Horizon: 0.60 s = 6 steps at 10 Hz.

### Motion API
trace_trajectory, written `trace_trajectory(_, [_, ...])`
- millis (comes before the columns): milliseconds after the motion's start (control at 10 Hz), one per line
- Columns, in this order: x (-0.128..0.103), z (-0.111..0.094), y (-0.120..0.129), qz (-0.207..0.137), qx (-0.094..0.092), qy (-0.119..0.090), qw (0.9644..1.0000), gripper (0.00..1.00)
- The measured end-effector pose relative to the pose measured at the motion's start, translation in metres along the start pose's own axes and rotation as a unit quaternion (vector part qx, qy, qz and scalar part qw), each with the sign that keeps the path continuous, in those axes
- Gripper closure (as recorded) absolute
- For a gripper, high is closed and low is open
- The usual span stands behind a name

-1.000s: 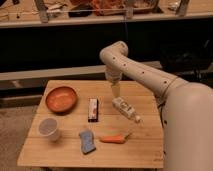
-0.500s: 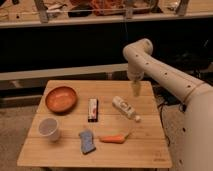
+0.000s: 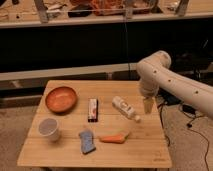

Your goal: Move the arm in a circular motion

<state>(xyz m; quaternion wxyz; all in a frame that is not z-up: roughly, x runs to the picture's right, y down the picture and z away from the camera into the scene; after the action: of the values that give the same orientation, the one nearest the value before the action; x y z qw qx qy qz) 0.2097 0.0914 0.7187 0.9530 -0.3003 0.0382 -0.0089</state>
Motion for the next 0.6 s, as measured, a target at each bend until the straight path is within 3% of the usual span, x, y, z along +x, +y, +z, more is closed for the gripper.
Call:
trace_trajectory(300, [-0.024, -0.008, 0.057, 0.002, -0.007, 0.001, 1.0, 0.2])
trace_trajectory(500, [-0.063, -0.009, 0.073, -0.018, -0.006, -0.005, 0.9998, 0.2])
trace_trajectory(600, [-0.093, -0.007, 0.073, -0.035, -0.005, -0.011, 0.9993, 0.2])
